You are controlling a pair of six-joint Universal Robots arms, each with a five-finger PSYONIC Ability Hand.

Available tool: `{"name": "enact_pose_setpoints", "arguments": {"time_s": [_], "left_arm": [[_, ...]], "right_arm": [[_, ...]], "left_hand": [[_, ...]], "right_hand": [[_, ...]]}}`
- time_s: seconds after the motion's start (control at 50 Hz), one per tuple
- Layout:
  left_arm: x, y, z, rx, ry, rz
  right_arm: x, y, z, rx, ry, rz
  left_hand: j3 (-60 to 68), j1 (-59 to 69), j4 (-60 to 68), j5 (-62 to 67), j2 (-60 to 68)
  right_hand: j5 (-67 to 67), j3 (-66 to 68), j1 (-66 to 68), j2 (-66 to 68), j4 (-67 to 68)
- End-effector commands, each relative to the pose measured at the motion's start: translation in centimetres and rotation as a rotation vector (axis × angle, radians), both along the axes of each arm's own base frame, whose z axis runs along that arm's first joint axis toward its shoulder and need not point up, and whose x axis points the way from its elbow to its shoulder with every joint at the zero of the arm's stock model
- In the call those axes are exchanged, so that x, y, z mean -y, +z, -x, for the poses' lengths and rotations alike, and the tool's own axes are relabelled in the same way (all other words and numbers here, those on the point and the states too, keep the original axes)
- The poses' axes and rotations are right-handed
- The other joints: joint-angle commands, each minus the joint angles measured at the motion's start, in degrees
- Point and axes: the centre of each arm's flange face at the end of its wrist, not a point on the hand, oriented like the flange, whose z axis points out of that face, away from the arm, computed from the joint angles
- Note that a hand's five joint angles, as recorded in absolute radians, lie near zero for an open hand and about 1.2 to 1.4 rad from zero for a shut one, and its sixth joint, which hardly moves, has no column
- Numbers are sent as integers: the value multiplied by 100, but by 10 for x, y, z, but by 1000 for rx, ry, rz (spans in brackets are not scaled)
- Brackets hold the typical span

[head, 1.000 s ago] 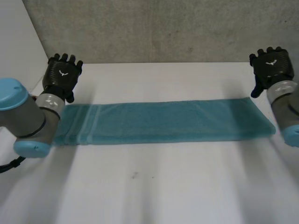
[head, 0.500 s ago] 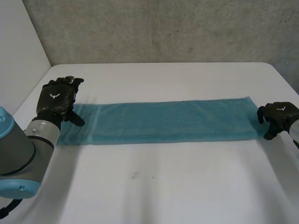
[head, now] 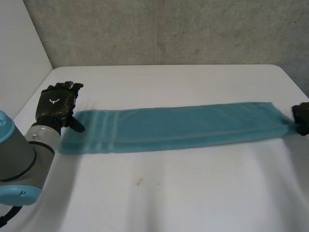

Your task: Fold the laundry

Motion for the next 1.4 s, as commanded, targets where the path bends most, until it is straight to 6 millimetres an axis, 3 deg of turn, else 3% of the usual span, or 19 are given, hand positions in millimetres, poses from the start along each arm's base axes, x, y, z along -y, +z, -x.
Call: {"name": "enact_pose_setpoints", "arguments": {"time_s": [0.02,0.1,0.24,0.26,0.28,0.34,0.36,0.42,0.52,0.6,0.72,0.82,0.9,0.94,0.96,1.08,1.2,1.32,1.4], "left_arm": [[-1,0,1,1,-1,-3],[-1,0,1,1,-1,-4],[-3,0,1,1,-1,-4],[-3,0,1,1,-1,-4],[-3,0,1,1,-1,-3],[-2,1,0,0,2,-1],[-2,1,0,0,2,-1],[-2,1,0,0,2,0],[-2,1,0,0,4,0],[-1,1,-1,0,5,2],[-1,1,-1,-1,5,3],[0,0,-2,0,8,2],[0,0,-2,0,7,2],[0,-1,-2,0,7,-1],[-1,-1,-1,1,4,-3],[-3,-2,4,4,-19,-5],[-6,-1,17,20,-83,3],[-24,-17,51,120,-287,-22],[-28,-33,56,227,-352,-51]], "right_arm": [[19,8,61,-200,-236,10],[22,19,66,-249,-253,37],[21,63,-3,-69,-115,192],[19,67,-19,-44,-76,207],[8,79,-73,21,69,243],[-9,89,-128,58,225,272],[-24,95,-160,74,320,293],[-46,103,-204,100,447,319],[-114,80,-311,143,741,304],[-155,60,-359,162,878,291],[-201,14,-400,164,1025,230],[-213,-1,-404,162,1053,187],[-209,20,-398,174,1009,206],[-209,27,-395,177,995,208],[-201,46,-380,183,921,209],[-154,69,-317,216,678,159],[-141,63,-256,247,531,52],[-143,44,-217,232,450,-38],[-144,35,-196,230,409,-84]], "left_hand": [[-243,-146,-193,-278,-174],[-243,-146,-193,-278,-174],[-243,-146,-193,-278,-174],[-243,-146,-193,-278,-174],[-243,-146,-193,-278,-174],[-243,-146,-193,-278,-174],[-243,-146,-193,-278,-174],[-243,-146,-193,-278,-174],[-243,-146,-193,-278,-174],[-243,-146,-193,-278,-174],[-243,-146,-193,-278,-174],[-243,-146,-193,-278,-174],[-243,-146,-193,-278,-174],[-243,-146,-193,-278,-174],[-243,-146,-193,-278,-174],[-222,-125,-172,-257,-153],[299,395,349,263,368],[1426,1523,1476,1391,1495],[1612,1709,1662,1577,1681]], "right_hand": [[1489,1229,2595,1246,1169],[1489,1229,2595,1246,1169],[1489,1229,2595,1246,1169],[1489,1229,2595,1246,1169],[1489,1229,2595,1246,1169],[1489,1229,2595,1246,1169],[1489,1229,2595,1246,1169],[1489,1229,2595,1246,1169],[1489,1229,2595,1246,1169],[1489,1229,2595,1246,1169],[1489,1229,2595,1246,1169],[1489,1229,2595,1246,1169],[-4490,-4749,-3383,-4733,-4809],[-5176,-5436,-4070,-5419,-5496],[-5511,-5771,-4405,-5754,-5831],[-5511,-5771,-4405,-5754,-5831],[-5511,-5771,-4405,-5754,-5831],[-5511,-5771,-4405,-5754,-5831],[-5511,-5771,-4405,-5754,-5831]]}}
